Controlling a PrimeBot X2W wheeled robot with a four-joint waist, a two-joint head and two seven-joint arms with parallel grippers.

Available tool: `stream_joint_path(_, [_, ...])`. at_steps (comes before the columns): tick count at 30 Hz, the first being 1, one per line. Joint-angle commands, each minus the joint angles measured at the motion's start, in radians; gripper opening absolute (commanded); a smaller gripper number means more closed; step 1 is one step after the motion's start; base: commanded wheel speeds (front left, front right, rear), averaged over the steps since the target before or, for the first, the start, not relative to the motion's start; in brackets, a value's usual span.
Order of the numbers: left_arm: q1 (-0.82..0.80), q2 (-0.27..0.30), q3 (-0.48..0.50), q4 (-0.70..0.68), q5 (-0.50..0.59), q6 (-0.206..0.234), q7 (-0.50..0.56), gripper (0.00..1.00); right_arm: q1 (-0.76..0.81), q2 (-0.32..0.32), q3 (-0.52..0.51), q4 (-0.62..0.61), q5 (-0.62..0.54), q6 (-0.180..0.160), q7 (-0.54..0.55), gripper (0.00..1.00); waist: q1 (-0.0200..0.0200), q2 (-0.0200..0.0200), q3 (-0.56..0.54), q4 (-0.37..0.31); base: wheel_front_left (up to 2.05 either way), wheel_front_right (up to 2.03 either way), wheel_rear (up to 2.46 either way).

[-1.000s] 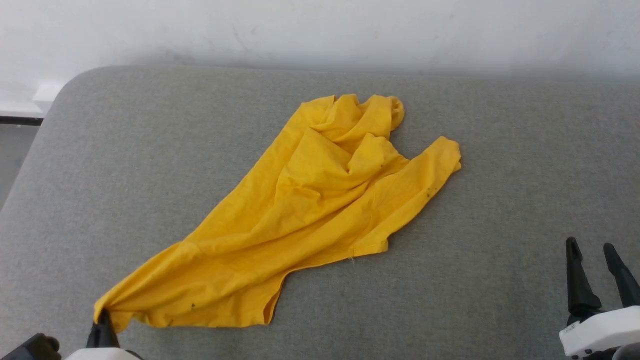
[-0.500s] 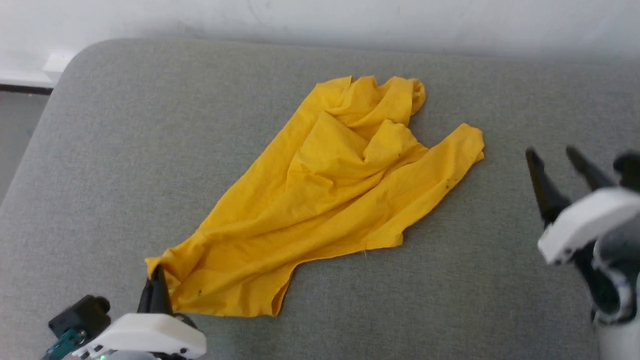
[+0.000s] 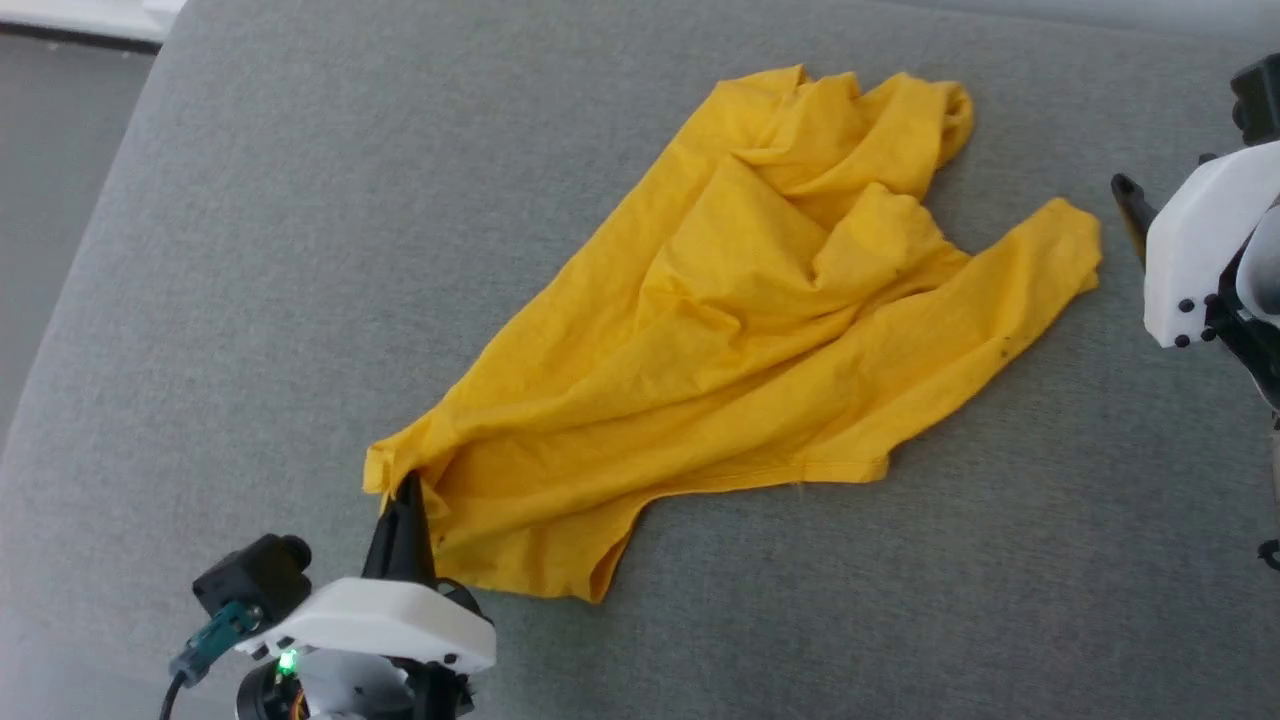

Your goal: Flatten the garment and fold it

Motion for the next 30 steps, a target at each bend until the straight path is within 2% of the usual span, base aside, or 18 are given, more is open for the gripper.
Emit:
stream_joint_path(1, [-0.025,-0.004,-0.013,0.011,-0.007,-0.009,-0.01,0.0,-0.019,-0.014,0.011,0.033,-0.019,-0.001,0.005,1.0,-0.0003,0.0,0.063,0.066,0.0,0.0,0.0])
stream_joint_path(11, [-0.051,-0.012,-0.047,0.041,-0.025,-0.006,-0.031,0.0,0.0,-0.029,0.035,0.125,-0.03,-0.001,0.103,1.0,-0.0003,0.0,0.084,0.097,0.0,0.0,0.0])
stream_joint_path(12, [-0.051,-0.012,-0.047,0.042,-0.026,-0.004,-0.032,0.0,0.003,-0.029,0.031,0.127,-0.031,-0.001,0.115,0.76,-0.0003,0.0,0.084,0.096,0.0,0.0,0.0])
stream_joint_path(13, [-0.051,-0.012,-0.047,0.044,-0.026,-0.003,-0.033,0.0,0.005,-0.025,0.023,0.129,-0.034,-0.001,0.127,0.42,-0.0003,0.0,0.083,0.094,0.0,0.0,0.0])
stream_joint_path(14, [-0.052,-0.012,-0.046,0.045,-0.027,-0.001,-0.033,0.0,0.008,-0.022,0.021,0.127,-0.036,-0.001,0.139,0.02,-0.0003,0.0,0.082,0.092,0.0,0.0,0.0])
stream_joint_path(18, [-0.053,-0.012,-0.044,0.047,-0.028,0.005,-0.034,0.0,0.011,-0.015,0.023,0.114,-0.038,-0.001,0.161,0.0,-0.0003,0.0,0.076,0.08,0.0,0.0,0.0])
stream_joint_path(21, [-0.055,-0.009,-0.043,0.046,-0.026,0.008,-0.034,0.0,0.008,-0.002,0.015,0.09,-0.033,-0.001,0.139,0.0,-0.0003,0.0,0.066,0.063,0.0,0.0,0.0])
stream_joint_path(30, [-0.089,0.02,-0.032,0.031,-0.014,0.005,-0.035,0.0,-0.006,0.079,-0.086,0.04,0.03,-0.001,-0.111,0.0,-0.0003,0.0,-0.035,-0.017,0.0,0.0,0.0])
